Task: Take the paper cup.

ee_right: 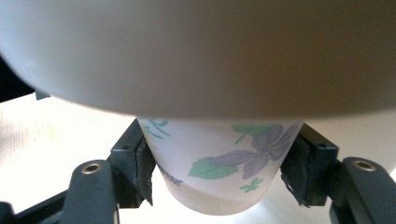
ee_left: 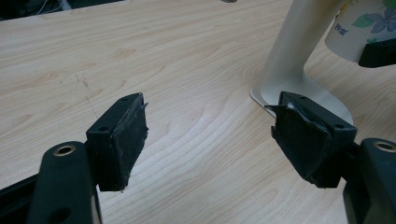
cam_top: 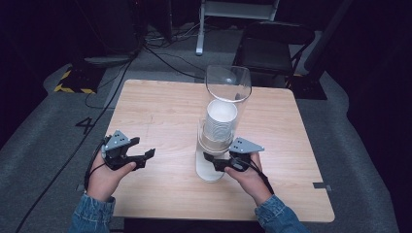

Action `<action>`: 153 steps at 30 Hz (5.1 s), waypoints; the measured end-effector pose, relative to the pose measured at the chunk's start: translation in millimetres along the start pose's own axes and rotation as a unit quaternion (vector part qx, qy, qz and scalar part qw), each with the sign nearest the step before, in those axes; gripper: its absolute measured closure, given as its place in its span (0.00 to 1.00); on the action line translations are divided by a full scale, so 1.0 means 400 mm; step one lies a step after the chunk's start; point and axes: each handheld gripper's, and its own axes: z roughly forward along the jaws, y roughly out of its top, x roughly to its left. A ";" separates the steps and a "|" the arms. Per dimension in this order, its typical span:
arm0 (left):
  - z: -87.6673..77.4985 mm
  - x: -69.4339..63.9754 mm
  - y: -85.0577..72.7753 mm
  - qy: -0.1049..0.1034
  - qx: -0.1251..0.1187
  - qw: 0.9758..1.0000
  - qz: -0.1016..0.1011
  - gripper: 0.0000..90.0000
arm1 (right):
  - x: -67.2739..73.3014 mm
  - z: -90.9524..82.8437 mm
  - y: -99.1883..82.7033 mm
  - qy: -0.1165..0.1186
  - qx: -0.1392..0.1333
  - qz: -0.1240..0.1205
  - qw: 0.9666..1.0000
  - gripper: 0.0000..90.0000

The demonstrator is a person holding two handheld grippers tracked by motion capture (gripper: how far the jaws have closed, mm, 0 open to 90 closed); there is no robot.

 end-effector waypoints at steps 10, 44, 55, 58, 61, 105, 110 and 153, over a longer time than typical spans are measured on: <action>0.008 -0.001 -0.003 -0.002 0.007 1.000 0.004 0.29 | 0.000 -0.004 0.024 -0.003 -0.038 0.014 0.999 0.31; 0.018 -0.013 -0.006 -0.007 0.014 1.000 0.007 0.29 | 0.006 -0.015 0.014 0.004 -0.025 0.031 0.999 0.38; 0.019 -0.014 -0.006 -0.009 0.012 1.000 0.007 0.29 | -0.009 0.010 -0.031 -0.002 0.031 0.000 1.000 0.39; 0.017 -0.013 -0.005 -0.009 0.012 1.000 0.008 0.29 | -0.010 0.005 -0.027 -0.001 0.030 -0.002 1.000 0.38; 0.017 -0.011 -0.007 -0.009 0.013 1.000 0.006 0.29 | -0.009 0.003 -0.032 0.000 0.036 0.001 0.999 0.37; 0.067 -0.006 0.010 -0.034 0.022 0.999 0.006 0.29 | -0.104 -0.123 -0.079 -0.087 0.097 0.021 0.991 0.36; 0.069 -0.004 0.005 -0.029 0.029 0.999 0.006 0.29 | -0.129 -0.149 -0.065 -0.104 0.077 0.035 0.991 0.36; 0.022 0.020 -0.062 0.012 0.065 0.998 -0.004 0.29 | -0.409 -0.256 -0.076 -0.239 0.068 0.079 0.965 0.35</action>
